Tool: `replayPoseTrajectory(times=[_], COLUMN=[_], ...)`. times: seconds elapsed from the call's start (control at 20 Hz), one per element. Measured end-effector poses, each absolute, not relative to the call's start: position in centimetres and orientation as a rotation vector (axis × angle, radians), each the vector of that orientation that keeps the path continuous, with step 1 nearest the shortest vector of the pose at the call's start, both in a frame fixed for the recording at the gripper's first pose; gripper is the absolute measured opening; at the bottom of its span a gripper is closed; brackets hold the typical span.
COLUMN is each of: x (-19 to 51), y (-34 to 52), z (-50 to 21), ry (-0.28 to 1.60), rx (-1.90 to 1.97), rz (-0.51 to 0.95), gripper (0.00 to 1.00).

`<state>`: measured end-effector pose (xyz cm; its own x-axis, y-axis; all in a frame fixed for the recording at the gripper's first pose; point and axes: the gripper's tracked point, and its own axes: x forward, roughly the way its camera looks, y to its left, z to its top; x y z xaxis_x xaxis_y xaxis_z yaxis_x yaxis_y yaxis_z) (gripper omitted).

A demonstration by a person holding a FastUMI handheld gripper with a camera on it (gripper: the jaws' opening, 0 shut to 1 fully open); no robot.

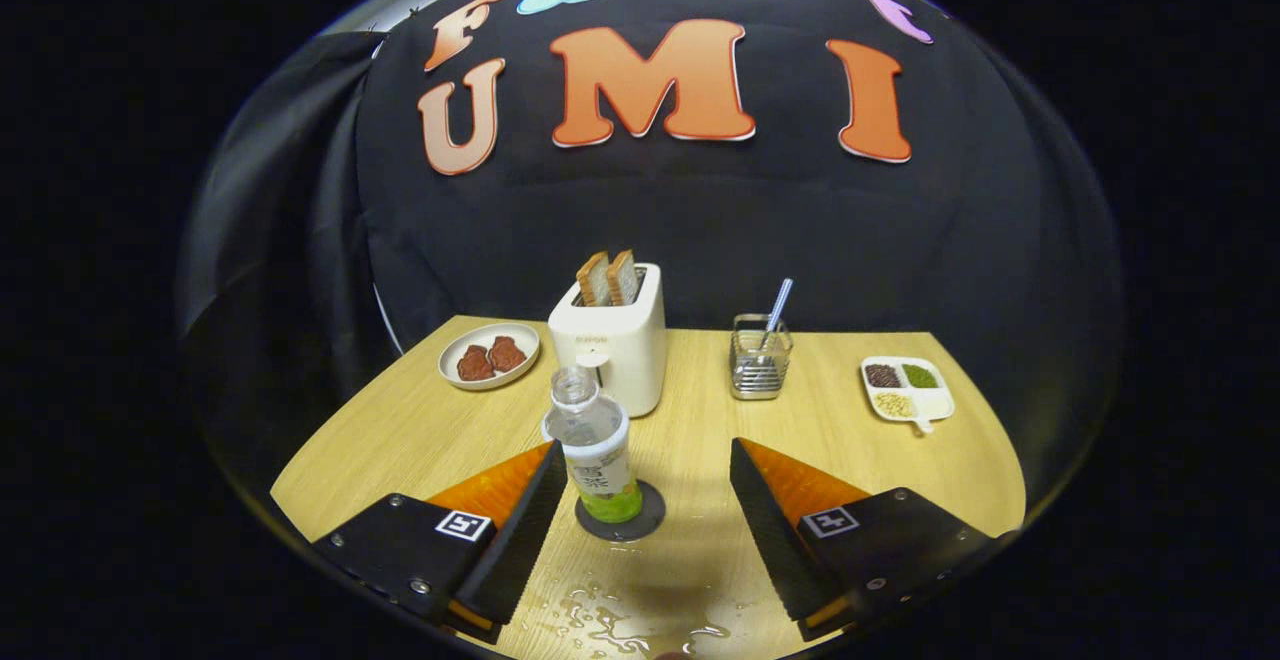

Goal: Take the bottle from table, then pour the juice into the cup, finally place the bottle on the coaster

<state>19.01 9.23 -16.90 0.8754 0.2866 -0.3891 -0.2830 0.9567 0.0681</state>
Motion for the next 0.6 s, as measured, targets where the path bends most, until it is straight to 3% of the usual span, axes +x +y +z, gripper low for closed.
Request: replayPoseTrajectory(times=[0.4,0.6], x=[14.5,12.0], y=[2.6,0.1], z=[-4.7,-1.8], ry=[0.246,0.231], rx=[0.083,0.115], rz=[0.133,0.094], gripper=[0.97,0.97])
